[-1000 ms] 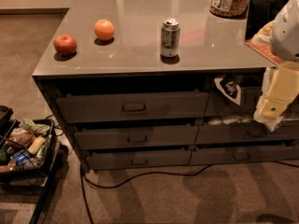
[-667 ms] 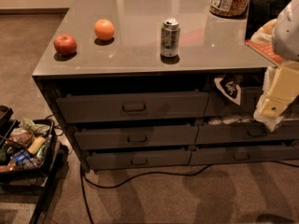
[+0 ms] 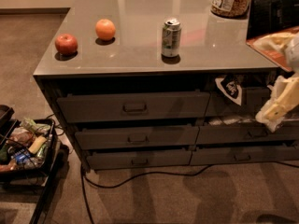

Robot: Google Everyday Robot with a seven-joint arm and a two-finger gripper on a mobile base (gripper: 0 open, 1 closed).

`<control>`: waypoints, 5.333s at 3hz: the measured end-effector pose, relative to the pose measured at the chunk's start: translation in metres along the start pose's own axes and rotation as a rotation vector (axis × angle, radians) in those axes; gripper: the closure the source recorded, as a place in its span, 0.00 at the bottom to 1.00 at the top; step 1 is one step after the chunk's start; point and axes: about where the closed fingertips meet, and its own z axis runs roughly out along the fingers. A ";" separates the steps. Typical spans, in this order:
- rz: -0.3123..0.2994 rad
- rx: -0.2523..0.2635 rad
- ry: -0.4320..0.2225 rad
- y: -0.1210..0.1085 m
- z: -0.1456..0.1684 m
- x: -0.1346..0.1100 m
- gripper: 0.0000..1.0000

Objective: Open middle drawer

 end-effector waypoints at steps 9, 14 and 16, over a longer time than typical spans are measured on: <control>-0.232 -0.034 -0.086 0.068 0.155 -0.002 0.00; -0.161 0.106 -0.182 0.055 0.321 0.055 0.00; -0.125 0.026 -0.199 0.088 0.400 0.075 0.00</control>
Offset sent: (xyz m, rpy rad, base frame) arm -0.0135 0.0621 -0.0264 0.0880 0.1001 0.2957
